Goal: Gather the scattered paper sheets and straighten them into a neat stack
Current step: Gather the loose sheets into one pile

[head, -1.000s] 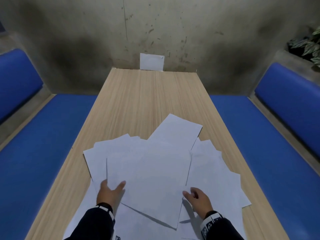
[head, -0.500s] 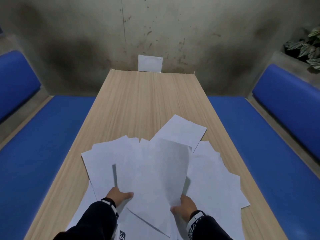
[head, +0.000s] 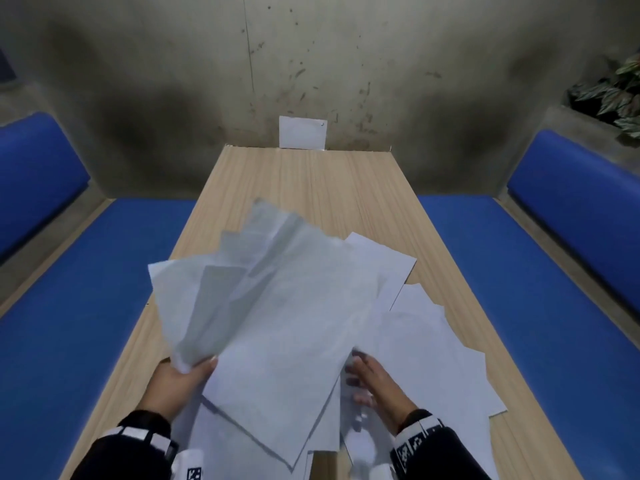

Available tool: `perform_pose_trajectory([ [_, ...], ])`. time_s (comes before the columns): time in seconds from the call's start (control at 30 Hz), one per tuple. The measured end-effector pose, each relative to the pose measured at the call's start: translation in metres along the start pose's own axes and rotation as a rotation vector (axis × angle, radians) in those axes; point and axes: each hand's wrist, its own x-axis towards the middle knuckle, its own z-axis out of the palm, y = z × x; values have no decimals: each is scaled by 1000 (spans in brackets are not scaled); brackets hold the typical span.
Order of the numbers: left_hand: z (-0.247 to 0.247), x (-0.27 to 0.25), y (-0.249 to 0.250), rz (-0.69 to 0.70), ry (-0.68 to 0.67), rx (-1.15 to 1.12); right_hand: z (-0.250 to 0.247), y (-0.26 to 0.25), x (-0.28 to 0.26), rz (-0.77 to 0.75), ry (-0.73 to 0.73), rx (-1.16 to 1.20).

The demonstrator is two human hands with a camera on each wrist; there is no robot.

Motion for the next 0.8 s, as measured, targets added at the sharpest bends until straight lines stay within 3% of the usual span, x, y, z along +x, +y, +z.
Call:
perform_pose_trajectory([
  [0.1,4,-15,32,66,-7,-18,22,-40,-8,-129,-98,139],
  [0.23,9,-33,65,103,3,3,26,-81,-23,-268,48,126],
  [0.3,9,-39,75,124,-110,-65,19,-89,-30,-268,64,72],
  [0.37,9,-37,70,174,-248,-80,15,-91,-38,-295,24,69],
  [0.47,10,-25,52,202,-282,-68,11,-86,-42,-381,19,41],
  [0.57,13,-21,44,195,-297,-44,9,-77,-38,-448,69,53],
  [0.7,27,-16,26,166,-295,41,18,-62,-29,-417,76,10],
  [0.8,39,-17,24,137,-198,-6,25,-56,-24,-359,43,-76],
])
